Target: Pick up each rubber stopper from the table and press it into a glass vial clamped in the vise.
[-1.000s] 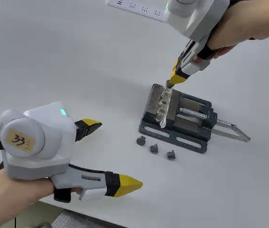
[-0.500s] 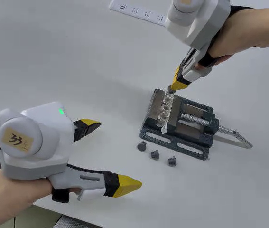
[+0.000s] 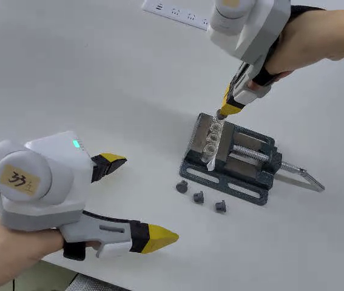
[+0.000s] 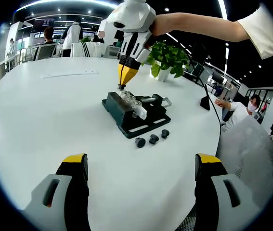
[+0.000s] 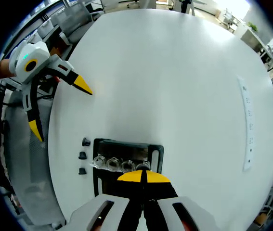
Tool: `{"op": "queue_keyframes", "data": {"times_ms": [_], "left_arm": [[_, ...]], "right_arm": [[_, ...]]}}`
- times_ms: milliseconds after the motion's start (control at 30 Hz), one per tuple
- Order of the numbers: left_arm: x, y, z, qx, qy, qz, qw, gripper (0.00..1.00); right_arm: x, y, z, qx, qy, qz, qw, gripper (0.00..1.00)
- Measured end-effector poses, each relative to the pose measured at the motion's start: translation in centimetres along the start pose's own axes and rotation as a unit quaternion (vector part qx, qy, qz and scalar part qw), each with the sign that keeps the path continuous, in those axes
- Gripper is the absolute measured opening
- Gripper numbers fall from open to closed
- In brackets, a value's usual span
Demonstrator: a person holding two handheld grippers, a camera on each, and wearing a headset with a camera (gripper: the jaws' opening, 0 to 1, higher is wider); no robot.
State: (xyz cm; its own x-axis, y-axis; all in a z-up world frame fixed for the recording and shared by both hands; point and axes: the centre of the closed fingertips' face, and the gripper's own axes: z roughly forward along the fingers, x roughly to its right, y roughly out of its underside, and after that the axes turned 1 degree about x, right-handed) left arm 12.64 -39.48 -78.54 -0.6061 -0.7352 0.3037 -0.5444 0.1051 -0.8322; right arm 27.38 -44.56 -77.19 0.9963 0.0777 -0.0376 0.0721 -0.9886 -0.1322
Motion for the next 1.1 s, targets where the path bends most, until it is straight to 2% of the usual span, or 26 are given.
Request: {"op": "queue_keyframes", "data": {"times_ms": [167, 233, 267, 300, 333, 367, 400, 467, 533, 567, 633, 900, 967, 1100], "left_arm": [[-0.1, -0.1, 0.1, 0.001, 0.0, 0.0, 1.0, 0.91], [-0.1, -0.2, 0.2, 0.002, 0.0, 0.003, 1.0, 0.91], [0.1, -0.2, 0.2, 0.002, 0.002, 0.0, 1.0, 0.91], [0.1, -0.2, 0.2, 0.001, 0.001, 0.003, 1.0, 0.91], [-0.1, -0.3, 0.2, 0.0, -0.002, 0.006, 1.0, 0.91], [-0.1, -0.4, 0.1, 0.0, -0.001, 0.005, 1.0, 0.91], [-0.1, -0.5, 0.1, 0.002, 0.0, 0.004, 1.0, 0.91], [-0.3, -0.6, 0.1, 0.003, -0.003, 0.003, 1.0, 0.91], [-0.4, -0.6, 0.1, 0.002, -0.005, 0.007, 1.0, 0.91], [-0.4, -0.5, 0.2, 0.0, -0.004, 0.007, 1.0, 0.91], [-0.3, -0.6, 0.3, 0.0, -0.003, 0.006, 1.0, 0.91], [0.0, -1.0, 0.5, 0.003, 0.001, 0.01, 0.9999, 0.91], [-0.1, -1.0, 0.4, 0.003, -0.001, 0.01, 0.9999, 0.91], [-0.3, -0.9, 0.2, 0.003, -0.002, 0.009, 1.0, 0.91]], "right_arm": [[0.1, 0.0, 0.2, -0.008, 0.008, -0.011, 0.9999, 0.0], [-0.5, -0.6, 0.3, 0.005, -0.001, -0.009, 0.9999, 0.0], [-1.3, -1.4, 0.4, 0.026, -0.013, -0.01, 0.9995, 0.0], [-1.5, -1.8, 0.4, 0.035, -0.018, 0.021, 0.999, 0.0], [-1.5, -1.6, 0.3, 0.027, -0.012, 0.013, 0.9995, 0.0], [-1.4, -1.7, 0.1, 0.028, -0.001, -0.038, 0.9989, 0.0], [-1.6, -1.4, 0.2, 0.024, 0.002, -0.022, 0.9995, 0.0], [-1.5, -1.3, 0.3, 0.025, 0.004, -0.03, 0.9992, 0.0], [-1.4, -1.3, 0.3, 0.026, 0.009, -0.017, 0.9995, 0.0], [-1.3, -1.4, 0.3, 0.026, 0.015, -0.033, 0.999, 0.0], [-1.0, -1.5, 0.3, 0.026, 0.018, -0.021, 0.9993, 0.0], [-0.8, -1.4, 0.2, 0.031, 0.005, -0.018, 0.9993, 0.0], [-1.3, -1.5, 0.0, 0.036, -0.001, -0.021, 0.9991, 0.0], [-1.2, -1.6, 0.1, 0.053, -0.013, -0.008, 0.9985, 0.0]]}}
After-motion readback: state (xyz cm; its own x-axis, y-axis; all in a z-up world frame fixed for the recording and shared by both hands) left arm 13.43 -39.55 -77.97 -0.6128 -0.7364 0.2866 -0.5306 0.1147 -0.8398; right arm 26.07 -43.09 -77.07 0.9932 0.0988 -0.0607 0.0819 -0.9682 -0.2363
